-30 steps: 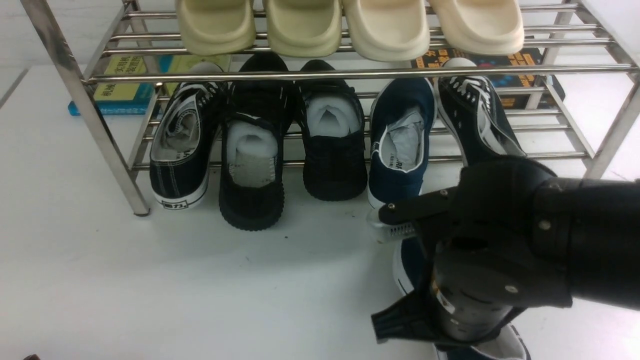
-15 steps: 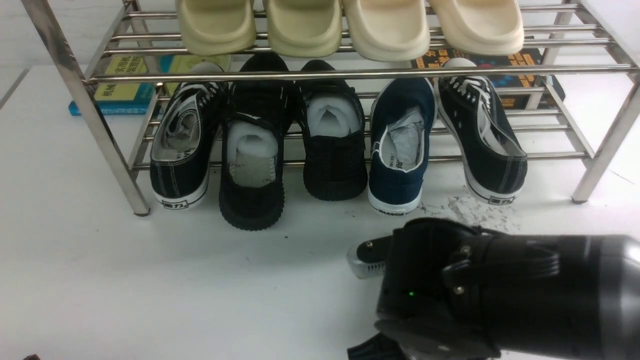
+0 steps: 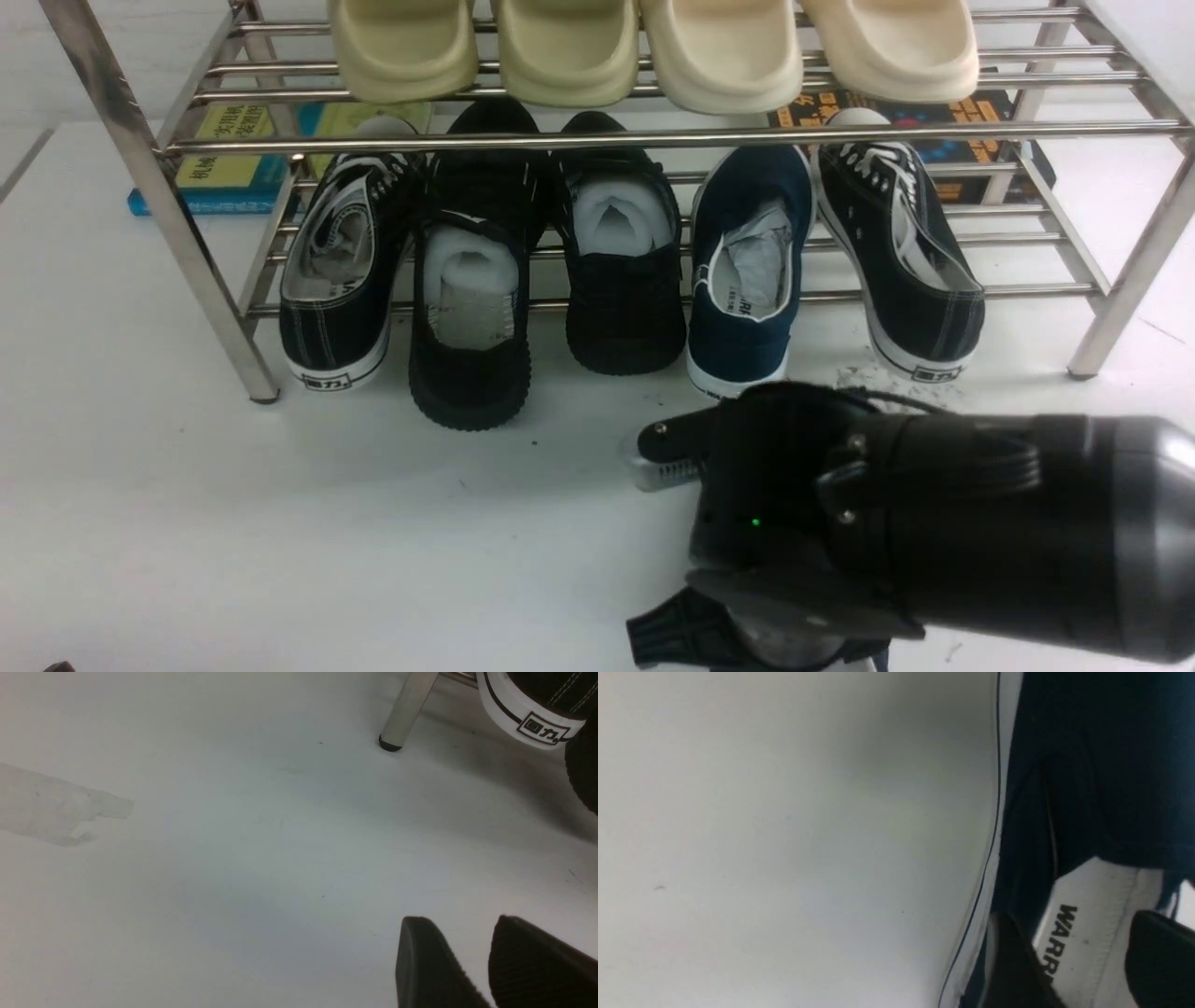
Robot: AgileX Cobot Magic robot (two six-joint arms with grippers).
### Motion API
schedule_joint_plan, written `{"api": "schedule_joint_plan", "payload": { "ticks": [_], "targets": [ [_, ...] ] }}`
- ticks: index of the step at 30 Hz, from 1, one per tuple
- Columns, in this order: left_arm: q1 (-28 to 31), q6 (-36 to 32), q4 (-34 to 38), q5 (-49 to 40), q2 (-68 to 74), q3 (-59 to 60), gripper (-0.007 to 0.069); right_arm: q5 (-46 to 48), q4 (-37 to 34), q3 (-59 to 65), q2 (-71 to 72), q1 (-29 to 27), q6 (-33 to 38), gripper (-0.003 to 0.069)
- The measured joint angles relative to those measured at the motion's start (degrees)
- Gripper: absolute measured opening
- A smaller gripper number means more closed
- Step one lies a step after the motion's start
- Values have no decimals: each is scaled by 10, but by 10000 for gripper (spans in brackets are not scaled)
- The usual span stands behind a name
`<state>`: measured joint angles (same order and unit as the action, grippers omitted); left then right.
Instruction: Take the shoes off the shelf with your hand on the white table.
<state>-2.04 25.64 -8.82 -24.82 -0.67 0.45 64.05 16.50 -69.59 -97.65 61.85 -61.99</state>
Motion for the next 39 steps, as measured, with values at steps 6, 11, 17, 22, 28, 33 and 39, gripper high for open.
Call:
{"api": "schedule_joint_plan", "payload": {
  "ticks": [6,11,17,22,28,33,39],
  "targets": [
    [0,0,0,0,0,0,239,48,5,-53,31,0,51,375],
    [0,0,0,0,0,0,239,56,35,-124,48,-19,113,323],
    [0,0,0,0,0,0,239,-24,34,-153,37,-110,150,215],
    [0,0,0,0,0,0,239,-99,17,-153,23,-178,152,95],
    [0,0,0,0,0,0,239,-161,-7,-153,-7,-228,152,55],
    [0,0,0,0,0,0,239,-204,-13,-153,-28,-230,152,175],
    [0,0,0,0,0,0,239,-238,-13,-155,-57,-230,152,322]
  ]
}}
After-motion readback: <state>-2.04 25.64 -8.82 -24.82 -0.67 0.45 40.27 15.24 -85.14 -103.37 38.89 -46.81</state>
